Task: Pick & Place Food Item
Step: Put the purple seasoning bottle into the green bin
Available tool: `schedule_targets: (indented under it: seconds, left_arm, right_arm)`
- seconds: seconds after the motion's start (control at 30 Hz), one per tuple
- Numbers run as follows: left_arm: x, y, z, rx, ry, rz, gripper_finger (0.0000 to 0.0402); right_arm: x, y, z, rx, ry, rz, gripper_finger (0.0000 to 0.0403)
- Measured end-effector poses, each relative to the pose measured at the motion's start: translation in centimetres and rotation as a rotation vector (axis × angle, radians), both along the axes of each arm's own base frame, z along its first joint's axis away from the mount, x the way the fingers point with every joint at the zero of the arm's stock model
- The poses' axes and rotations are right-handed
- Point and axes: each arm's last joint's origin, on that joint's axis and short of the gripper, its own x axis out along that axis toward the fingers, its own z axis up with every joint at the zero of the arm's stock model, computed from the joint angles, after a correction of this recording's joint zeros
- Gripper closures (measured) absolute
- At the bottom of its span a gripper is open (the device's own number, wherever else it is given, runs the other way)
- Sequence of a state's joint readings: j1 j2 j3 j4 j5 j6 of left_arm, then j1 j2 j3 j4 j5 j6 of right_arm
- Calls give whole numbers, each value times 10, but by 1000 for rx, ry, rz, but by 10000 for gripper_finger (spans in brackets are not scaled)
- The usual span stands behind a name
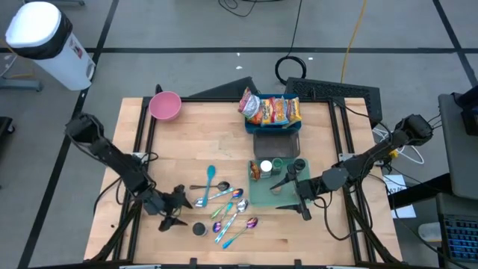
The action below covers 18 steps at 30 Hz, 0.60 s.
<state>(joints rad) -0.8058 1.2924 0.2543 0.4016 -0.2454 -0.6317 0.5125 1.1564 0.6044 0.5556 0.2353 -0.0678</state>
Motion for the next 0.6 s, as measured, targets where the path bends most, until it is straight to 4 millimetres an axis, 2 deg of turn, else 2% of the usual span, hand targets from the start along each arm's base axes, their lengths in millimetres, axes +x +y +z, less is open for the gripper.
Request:
schedule_targets:
  seconds: [0.13, 0.33, 0.6]
  left_arm:
    - [9, -11, -4, -11, -104, -7, 66]
    - [18, -22, -26, 79, -43, -20, 66]
    - [34, -39, -44, 97, -85, 19, 66]
  right_arm:
    - [0, 0, 0, 0, 0, 0, 110]
    - [0, 0, -1, -1, 7, 0, 110]
    - [0, 0, -1, 0, 7, 1, 110]
